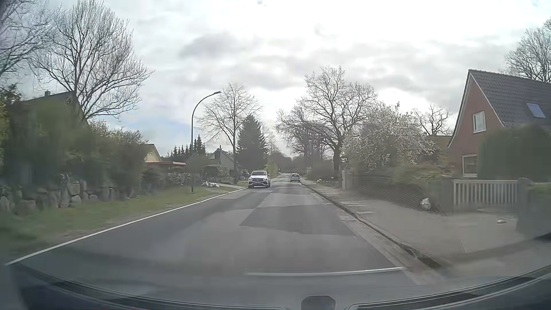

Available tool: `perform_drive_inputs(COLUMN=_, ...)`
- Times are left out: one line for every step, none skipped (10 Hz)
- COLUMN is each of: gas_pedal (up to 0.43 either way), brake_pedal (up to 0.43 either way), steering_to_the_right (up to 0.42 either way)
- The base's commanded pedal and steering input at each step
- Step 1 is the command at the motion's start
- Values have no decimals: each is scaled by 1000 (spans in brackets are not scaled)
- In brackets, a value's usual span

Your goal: Follow the waypoints while adhering to traffic rules and regulations

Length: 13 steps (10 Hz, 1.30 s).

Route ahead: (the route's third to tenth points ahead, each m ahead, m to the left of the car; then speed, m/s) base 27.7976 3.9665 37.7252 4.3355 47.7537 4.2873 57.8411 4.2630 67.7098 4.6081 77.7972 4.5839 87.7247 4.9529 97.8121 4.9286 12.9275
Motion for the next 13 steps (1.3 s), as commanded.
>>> perform_drive_inputs(gas_pedal=0, brake_pedal=0, steering_to_the_right=-2)
perform_drive_inputs(gas_pedal=0, brake_pedal=0, steering_to_the_right=-2)
perform_drive_inputs(gas_pedal=0, brake_pedal=0, steering_to_the_right=-2)
perform_drive_inputs(gas_pedal=0, brake_pedal=0, steering_to_the_right=-2)
perform_drive_inputs(gas_pedal=0, brake_pedal=0, steering_to_the_right=-2)
perform_drive_inputs(gas_pedal=0, brake_pedal=0, steering_to_the_right=-2)
perform_drive_inputs(gas_pedal=0, brake_pedal=0, steering_to_the_right=-2)
perform_drive_inputs(gas_pedal=0, brake_pedal=0, steering_to_the_right=-2)
perform_drive_inputs(gas_pedal=177, brake_pedal=0, steering_to_the_right=-2)
perform_drive_inputs(gas_pedal=177, brake_pedal=0, steering_to_the_right=-2)
perform_drive_inputs(gas_pedal=177, brake_pedal=0, steering_to_the_right=-3)
perform_drive_inputs(gas_pedal=177, brake_pedal=0, steering_to_the_right=-15)
perform_drive_inputs(gas_pedal=197, brake_pedal=0, steering_to_the_right=-25)
